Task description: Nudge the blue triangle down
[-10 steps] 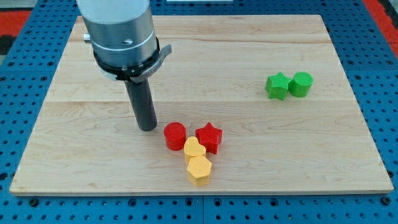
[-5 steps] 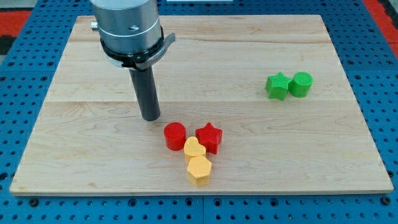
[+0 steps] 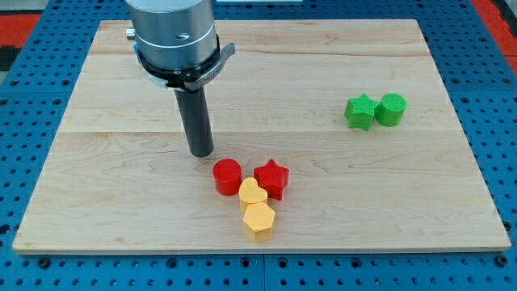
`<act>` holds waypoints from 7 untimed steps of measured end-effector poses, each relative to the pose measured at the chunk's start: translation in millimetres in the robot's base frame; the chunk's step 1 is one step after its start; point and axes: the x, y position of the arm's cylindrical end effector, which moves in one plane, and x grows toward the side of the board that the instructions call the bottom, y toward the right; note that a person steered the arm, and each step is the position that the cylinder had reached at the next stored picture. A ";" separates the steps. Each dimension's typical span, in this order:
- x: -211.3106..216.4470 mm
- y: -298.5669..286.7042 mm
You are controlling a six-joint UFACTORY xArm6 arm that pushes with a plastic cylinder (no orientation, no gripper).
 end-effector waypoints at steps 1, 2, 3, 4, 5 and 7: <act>0.0 0.0; 0.0 1.1; 0.0 1.7; -1.9 10.5; -20.3 10.5; -119.9 10.2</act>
